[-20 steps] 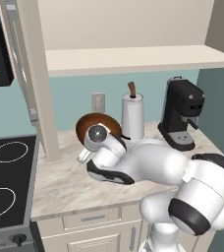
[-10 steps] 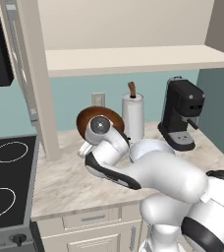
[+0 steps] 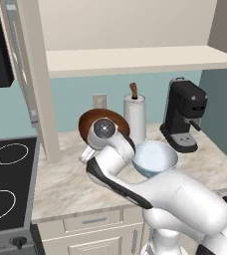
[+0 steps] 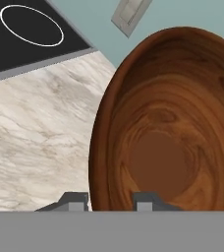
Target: Open the cabinet. Pick the bowls from the counter and place them in the cabinet. Then close the cabinet.
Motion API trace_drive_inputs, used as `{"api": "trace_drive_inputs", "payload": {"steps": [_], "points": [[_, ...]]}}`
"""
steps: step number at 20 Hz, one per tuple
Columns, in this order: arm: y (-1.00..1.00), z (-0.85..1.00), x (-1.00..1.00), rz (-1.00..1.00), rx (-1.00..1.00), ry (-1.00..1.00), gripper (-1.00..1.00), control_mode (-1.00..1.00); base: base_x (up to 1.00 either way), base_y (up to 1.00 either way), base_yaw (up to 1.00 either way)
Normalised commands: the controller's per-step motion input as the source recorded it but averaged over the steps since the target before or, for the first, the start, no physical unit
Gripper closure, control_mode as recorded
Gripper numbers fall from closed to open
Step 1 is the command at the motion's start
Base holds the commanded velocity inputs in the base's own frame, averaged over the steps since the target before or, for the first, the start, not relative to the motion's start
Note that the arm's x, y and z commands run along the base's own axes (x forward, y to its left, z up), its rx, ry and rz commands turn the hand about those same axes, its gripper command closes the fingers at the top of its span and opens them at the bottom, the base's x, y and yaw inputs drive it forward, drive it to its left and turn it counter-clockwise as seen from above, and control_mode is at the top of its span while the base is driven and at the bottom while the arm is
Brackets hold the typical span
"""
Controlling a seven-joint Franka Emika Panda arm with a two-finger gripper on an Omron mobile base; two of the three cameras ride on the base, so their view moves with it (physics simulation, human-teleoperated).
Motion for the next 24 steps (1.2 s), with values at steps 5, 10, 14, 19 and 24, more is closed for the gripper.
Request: {"api": "trace_drive_inputs", "payload": {"steps": [5,10,14,19,24], "points": [[-0.03,0.43,-0.23,0.0,0.0,0.0,1.0,-1.0,0.0,0.0,0.0],[-0.23,0.51,-0.29,0.0,0.0,-0.04,1.0,-1.0,0.0,0.0,0.0],[-0.23,0.5,-0.36,0.0,0.0,-0.03,1.0,-1.0,0.0,0.0,0.0],[-0.11,0.44,-0.19,0.01,0.0,-0.03,1.0,-1.0,0.0,0.0,0.0],[0.0,0.37,-0.09,0.04,-0.03,-0.03,1.0,-1.0,0.0,0.0,0.0]]}}
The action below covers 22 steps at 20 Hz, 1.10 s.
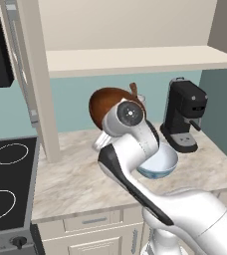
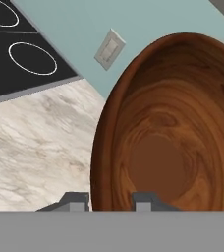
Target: Open the cabinet. Pick the bowls from the counter and place them in the cabinet. Then close the cabinet.
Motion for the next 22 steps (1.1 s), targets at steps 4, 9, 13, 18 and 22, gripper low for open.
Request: {"api": "trace_drive_inputs", "payload": {"steps": [4,9,13,18,22], "points": [[-0.05,0.37,0.0,0.02,-0.06,-0.01,1.0,-1.0,0.0,0.0,0.0],[-0.14,0.38,-0.01,0.01,-0.05,0.0,1.0,-1.0,0.0,0.0,0.0],[-0.1,0.29,0.0,0.06,-0.08,0.0,1.0,-1.0,0.0,0.0,0.0],[-0.06,0.25,0.0,0.09,-0.09,0.0,1.0,-1.0,0.0,0.0,0.0],[-0.13,0.23,0.0,0.09,-0.1,0.0,1.0,-1.0,0.0,0.0,0.0]]}}
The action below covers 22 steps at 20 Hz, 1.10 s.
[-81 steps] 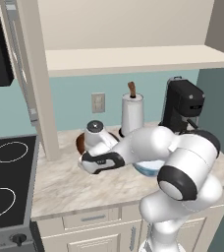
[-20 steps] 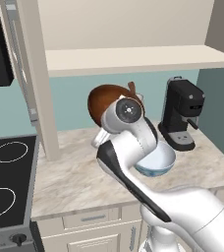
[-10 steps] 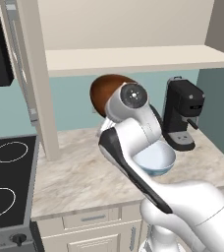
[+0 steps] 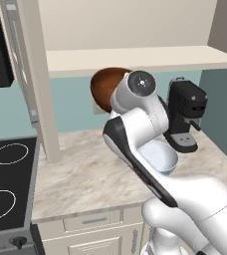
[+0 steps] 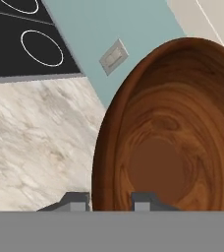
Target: Open the cabinet. Pick the bowls from the counter and place them in the cabinet. Then close the cabinet.
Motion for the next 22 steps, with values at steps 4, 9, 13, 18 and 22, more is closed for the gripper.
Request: {"api": "trace_drive_inputs", "payload": {"steps": [4,9,13,18,22], "points": [[-0.14,0.21,-0.02,0.06,-0.08,0.0,1.0,-1.0,0.0,0.0,0.0],[-0.09,0.22,-0.02,0.04,-0.06,0.0,1.0,-1.0,0.0,0.0,0.0],[-0.01,0.24,0.0,0.02,-0.01,-0.12,1.0,-1.0,0.0,0.0,0.0],[0.0,0.27,0.0,0.01,0.0,-0.18,1.0,-1.0,0.0,0.0,0.0],[0.0,0.29,0.0,0.0,0.0,-0.09,1.0,-1.0,0.0,0.0,0.0]]}}
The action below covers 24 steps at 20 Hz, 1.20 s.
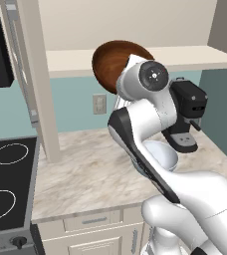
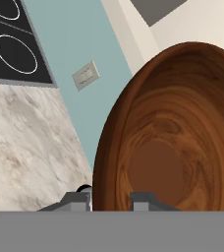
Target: Open the cabinet. Pick the bowls from the counter and place them in the cabinet. Then close the cabinet.
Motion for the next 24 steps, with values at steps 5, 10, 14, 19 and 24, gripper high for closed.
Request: {"api": "trace_drive_inputs", "payload": {"steps": [5,10,14,19,24], "points": [[0.0,0.33,0.12,0.01,0.0,-0.01,1.0,-1.0,0.0,0.0,0.0],[0.0,0.27,0.24,0.01,0.0,0.0,1.0,-1.0,0.0,0.0,0.0],[0.0,0.11,0.37,0.02,0.0,0.0,1.0,-1.0,0.0,0.0,0.0],[0.03,0.02,0.38,0.01,0.0,0.0,1.0,-1.0,0.0,0.0,0.0],[0.11,0.01,0.35,0.0,0.0,0.0,1.0,-1.0,0.0,0.0,0.0]]}}
